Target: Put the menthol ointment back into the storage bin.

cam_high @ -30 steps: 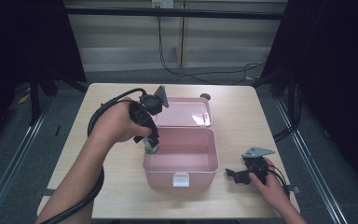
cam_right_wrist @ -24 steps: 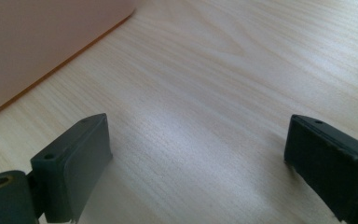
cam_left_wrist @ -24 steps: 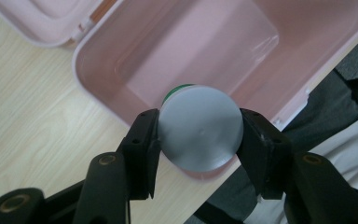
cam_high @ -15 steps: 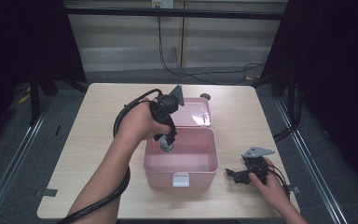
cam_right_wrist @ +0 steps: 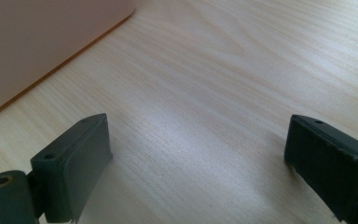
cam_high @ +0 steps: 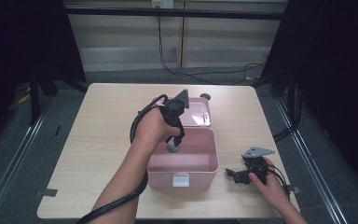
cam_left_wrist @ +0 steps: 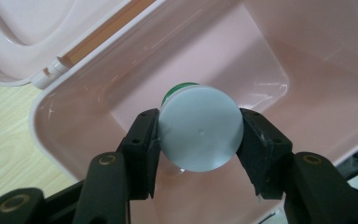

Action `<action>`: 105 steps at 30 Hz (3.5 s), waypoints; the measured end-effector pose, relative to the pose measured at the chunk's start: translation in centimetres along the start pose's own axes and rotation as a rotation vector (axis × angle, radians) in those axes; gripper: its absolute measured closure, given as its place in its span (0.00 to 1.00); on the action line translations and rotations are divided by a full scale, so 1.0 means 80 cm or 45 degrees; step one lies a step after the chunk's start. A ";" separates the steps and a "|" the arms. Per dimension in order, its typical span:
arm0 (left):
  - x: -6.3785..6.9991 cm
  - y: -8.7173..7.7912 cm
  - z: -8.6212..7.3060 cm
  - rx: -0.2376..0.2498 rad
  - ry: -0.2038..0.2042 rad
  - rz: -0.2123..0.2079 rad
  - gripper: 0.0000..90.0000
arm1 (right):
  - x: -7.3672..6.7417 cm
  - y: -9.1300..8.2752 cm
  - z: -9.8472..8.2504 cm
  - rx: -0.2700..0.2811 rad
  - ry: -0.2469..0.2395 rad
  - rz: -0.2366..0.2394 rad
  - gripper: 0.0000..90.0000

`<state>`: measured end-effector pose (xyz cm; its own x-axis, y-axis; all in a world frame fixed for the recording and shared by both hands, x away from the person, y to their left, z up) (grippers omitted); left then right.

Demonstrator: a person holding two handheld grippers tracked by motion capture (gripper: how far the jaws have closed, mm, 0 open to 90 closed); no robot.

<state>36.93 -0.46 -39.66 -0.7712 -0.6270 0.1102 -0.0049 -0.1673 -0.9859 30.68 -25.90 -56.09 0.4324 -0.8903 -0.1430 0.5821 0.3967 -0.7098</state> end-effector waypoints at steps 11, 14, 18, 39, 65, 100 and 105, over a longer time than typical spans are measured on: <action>-0.010 0.025 0.004 -0.021 -0.131 0.059 0.56 | 0.000 0.000 0.000 0.000 0.000 0.000 0.07; -0.012 0.029 0.006 -0.006 -0.148 0.066 0.56 | 0.000 0.000 0.000 0.000 0.001 0.000 0.07; -0.014 0.032 0.008 0.006 -0.174 0.071 0.56 | 0.000 0.000 0.000 0.000 0.000 0.000 0.07; -0.024 0.062 0.007 0.021 -0.285 0.064 0.56 | 0.000 0.000 0.000 0.004 -0.015 0.007 0.07; -0.036 0.101 -0.001 0.053 -0.334 0.098 0.56 | 0.000 0.001 0.000 0.007 -0.015 0.008 0.07; -0.037 0.104 -0.002 0.061 -0.358 0.104 0.54 | 0.000 0.001 0.000 0.007 -0.015 0.008 0.07; -0.037 0.106 -0.004 0.063 -0.366 0.093 0.52 | 0.000 0.001 0.000 0.007 -0.015 0.008 0.07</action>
<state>38.97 0.18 -48.34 -0.5567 -0.8271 0.0775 0.0806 -0.1465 -0.9859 30.73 -25.85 -56.09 0.4439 -0.8852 -0.1392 0.5832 0.4033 -0.7051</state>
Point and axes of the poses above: each handheld gripper's, and its own axes: y roughly forward along the jaws, z roughly out of its top, x roughly to its right, the point moved 7 cm from there along y, roughly forward along the jaws, and after that the axes turned 10 degrees about y, right-handed, at the moved point
